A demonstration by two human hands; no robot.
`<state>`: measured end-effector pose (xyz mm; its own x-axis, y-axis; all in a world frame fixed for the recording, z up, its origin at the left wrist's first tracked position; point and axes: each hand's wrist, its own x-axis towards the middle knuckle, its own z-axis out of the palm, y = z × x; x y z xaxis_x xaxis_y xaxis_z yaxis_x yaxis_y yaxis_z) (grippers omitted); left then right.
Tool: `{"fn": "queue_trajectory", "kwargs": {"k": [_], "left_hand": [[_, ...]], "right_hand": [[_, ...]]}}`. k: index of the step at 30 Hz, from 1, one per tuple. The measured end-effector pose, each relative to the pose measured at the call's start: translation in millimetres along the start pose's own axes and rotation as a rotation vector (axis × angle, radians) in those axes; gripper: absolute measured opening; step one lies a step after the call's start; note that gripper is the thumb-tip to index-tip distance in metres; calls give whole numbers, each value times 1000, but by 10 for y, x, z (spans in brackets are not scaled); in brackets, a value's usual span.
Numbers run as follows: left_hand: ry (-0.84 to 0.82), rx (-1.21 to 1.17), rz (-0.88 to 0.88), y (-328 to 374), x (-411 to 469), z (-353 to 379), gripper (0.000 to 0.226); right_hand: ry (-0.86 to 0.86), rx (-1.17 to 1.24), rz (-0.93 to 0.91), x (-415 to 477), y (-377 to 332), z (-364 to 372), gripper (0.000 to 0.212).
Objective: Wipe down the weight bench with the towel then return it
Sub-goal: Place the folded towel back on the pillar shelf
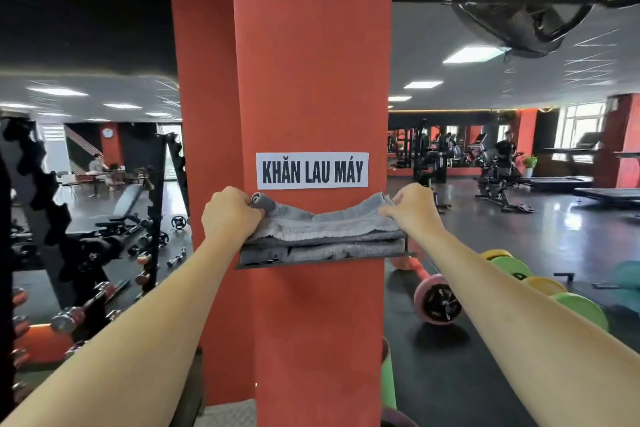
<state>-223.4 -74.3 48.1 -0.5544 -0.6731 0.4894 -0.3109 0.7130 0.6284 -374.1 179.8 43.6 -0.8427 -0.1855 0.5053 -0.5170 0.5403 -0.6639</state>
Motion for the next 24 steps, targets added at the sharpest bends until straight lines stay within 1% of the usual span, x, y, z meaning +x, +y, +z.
{"fn": "queue_trajectory", "kwargs": {"k": [1,2,5,7,9,10,11,12,13,15,16,17,19,21,23,24], "left_hand": [[2,-4,3,9,-6,1,17],[-4,-9,-1,7,-4,16,18],[-52,36,3,-31,-39,66,21],[-13,111,53,-49,-84,89,19],[108,145,197,-51,-115,88,25],[138,114,301,-48,-134,90,24],[116,70,392,-38,-161,90,18],[51,41,445,-26,-192,91,11],[-28,41,469,-26,-212,106,13],[-136,101,463,-47,-246,133,28],[-150,118,453,-52,-260,130,34],[-156,122,452,-45,-277,117,35],[-144,88,463,26,-319,98,30],[-81,-17,510,145,-418,112,22],[-39,-165,607,304,-603,146,19],[-47,-236,666,382,-713,178,18]], "right_hand": [[34,-15,-11,-25,-20,15,31],[61,-24,-23,-40,-27,35,26],[71,-108,-72,-84,-52,78,18],[71,-190,-128,-118,-58,90,21],[68,-275,-228,-162,-61,88,28],[69,-301,-288,-197,-75,80,26],[65,-313,-343,-230,-86,79,18],[31,-309,-373,-265,-97,77,8],[-20,-295,-379,-296,-95,79,12],[-107,-246,-341,-358,-68,77,41],[-119,-210,-326,-388,-46,69,49],[-117,-182,-321,-419,-20,55,51],[-123,-144,-328,-508,22,-4,48],[-119,-94,-348,-611,84,-63,35],[-27,-37,-358,-730,168,-142,25],[39,1,-349,-800,219,-198,24]]}}
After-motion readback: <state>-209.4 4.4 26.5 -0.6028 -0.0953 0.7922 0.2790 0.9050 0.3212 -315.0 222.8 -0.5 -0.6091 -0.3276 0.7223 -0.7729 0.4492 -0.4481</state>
